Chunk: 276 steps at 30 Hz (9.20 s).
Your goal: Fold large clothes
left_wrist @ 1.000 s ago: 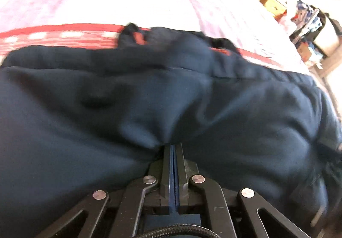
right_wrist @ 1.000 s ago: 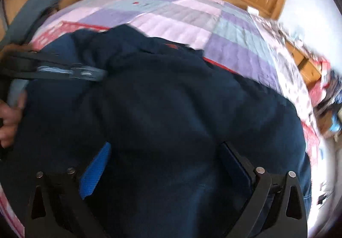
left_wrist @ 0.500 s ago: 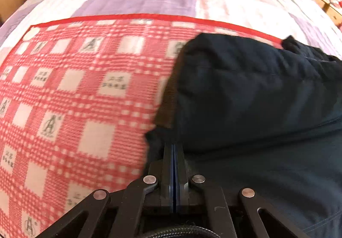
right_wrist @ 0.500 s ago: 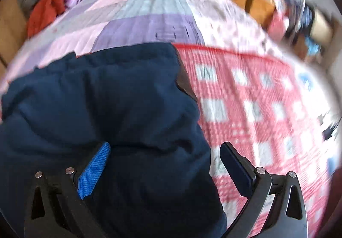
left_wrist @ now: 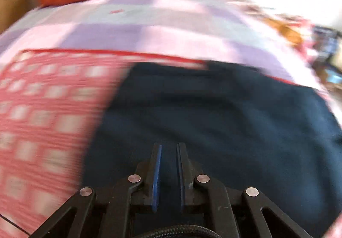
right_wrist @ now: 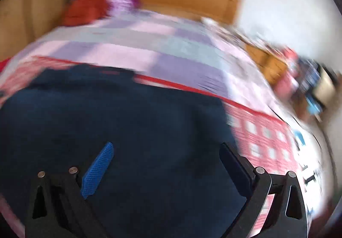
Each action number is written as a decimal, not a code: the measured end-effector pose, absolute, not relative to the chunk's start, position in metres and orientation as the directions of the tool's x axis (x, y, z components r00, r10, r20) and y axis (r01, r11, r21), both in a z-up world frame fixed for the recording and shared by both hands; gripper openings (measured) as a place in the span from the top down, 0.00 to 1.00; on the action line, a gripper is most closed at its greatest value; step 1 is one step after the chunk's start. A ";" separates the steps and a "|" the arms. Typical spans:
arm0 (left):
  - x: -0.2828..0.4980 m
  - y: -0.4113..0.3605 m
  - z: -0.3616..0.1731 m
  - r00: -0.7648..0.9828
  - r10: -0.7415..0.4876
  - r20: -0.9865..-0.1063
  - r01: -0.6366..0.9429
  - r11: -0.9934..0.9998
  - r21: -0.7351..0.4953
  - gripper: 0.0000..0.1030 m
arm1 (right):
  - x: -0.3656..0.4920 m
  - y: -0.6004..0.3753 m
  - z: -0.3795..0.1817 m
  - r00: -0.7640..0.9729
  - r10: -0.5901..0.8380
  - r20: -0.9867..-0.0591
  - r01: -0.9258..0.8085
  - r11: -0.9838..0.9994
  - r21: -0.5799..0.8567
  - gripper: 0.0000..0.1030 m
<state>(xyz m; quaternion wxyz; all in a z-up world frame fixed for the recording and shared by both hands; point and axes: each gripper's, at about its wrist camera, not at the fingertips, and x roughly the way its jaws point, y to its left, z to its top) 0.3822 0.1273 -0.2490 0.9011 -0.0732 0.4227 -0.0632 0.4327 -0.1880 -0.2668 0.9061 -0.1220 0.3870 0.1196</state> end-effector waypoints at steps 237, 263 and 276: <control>0.143 0.043 0.004 0.458 0.129 -0.879 -0.094 0.991 0.096 0.21 | 0.118 -0.175 0.032 0.527 0.263 -0.808 -0.250 0.957 0.149 0.04; 0.145 0.005 0.007 0.452 0.035 -0.891 0.024 0.998 0.051 0.11 | 0.103 -0.173 0.045 0.533 0.235 -0.813 -0.206 0.968 0.145 0.04; 0.151 0.006 0.001 0.437 0.056 -0.898 0.019 0.997 0.071 0.11 | 0.108 -0.171 0.046 0.524 0.245 -0.816 -0.213 0.965 0.152 0.04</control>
